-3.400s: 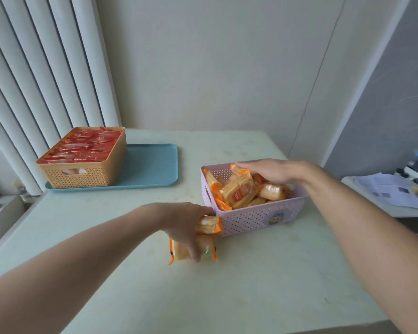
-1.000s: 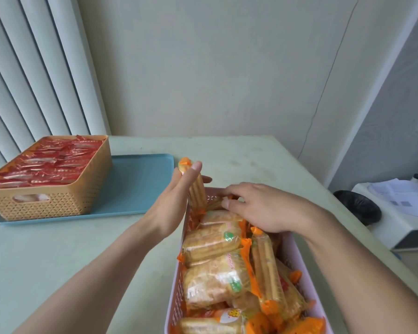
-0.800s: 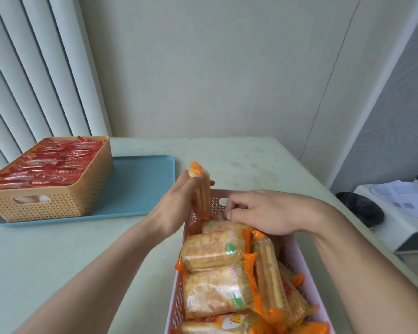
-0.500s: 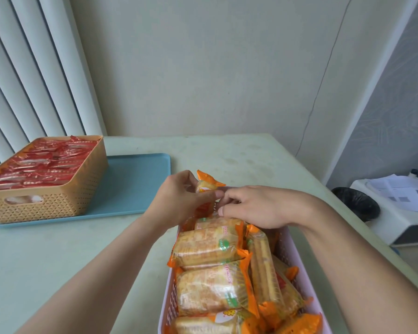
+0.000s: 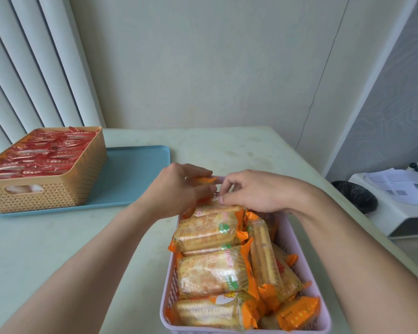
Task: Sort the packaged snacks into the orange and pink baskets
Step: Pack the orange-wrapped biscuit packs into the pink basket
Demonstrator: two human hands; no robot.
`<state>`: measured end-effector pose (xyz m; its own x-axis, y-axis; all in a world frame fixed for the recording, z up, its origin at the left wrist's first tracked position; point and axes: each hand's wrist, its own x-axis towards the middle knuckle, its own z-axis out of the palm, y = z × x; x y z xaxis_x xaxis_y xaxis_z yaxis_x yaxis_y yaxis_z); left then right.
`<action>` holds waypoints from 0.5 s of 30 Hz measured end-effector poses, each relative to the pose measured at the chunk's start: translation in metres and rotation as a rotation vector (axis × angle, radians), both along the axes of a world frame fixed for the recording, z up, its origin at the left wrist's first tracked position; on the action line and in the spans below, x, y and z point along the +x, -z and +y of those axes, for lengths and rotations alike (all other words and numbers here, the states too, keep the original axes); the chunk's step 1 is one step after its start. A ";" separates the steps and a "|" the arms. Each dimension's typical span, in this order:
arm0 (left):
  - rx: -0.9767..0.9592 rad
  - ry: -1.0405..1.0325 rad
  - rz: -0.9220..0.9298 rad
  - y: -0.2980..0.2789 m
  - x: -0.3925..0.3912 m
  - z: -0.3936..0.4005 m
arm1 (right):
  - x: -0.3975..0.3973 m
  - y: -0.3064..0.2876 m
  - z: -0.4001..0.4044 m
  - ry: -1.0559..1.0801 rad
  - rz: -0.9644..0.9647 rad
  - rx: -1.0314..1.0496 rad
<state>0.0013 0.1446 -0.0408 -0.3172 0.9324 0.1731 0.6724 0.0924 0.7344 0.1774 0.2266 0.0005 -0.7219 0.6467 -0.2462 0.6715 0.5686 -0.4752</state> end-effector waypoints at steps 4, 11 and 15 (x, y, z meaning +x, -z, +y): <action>-0.098 0.147 0.057 -0.001 -0.004 -0.001 | 0.000 0.004 -0.002 0.041 0.258 -0.019; 0.024 -0.129 0.052 0.003 -0.009 0.003 | 0.017 -0.013 0.001 -0.011 0.486 -0.040; 0.023 -0.027 0.036 -0.004 -0.015 -0.002 | 0.028 -0.024 0.000 -0.074 0.570 -0.034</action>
<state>-0.0134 0.1428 -0.0364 -0.3356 0.9191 0.2063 0.6958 0.0942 0.7121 0.2057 0.2270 0.0247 -0.7895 0.5882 0.1752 0.2633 0.5825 -0.7690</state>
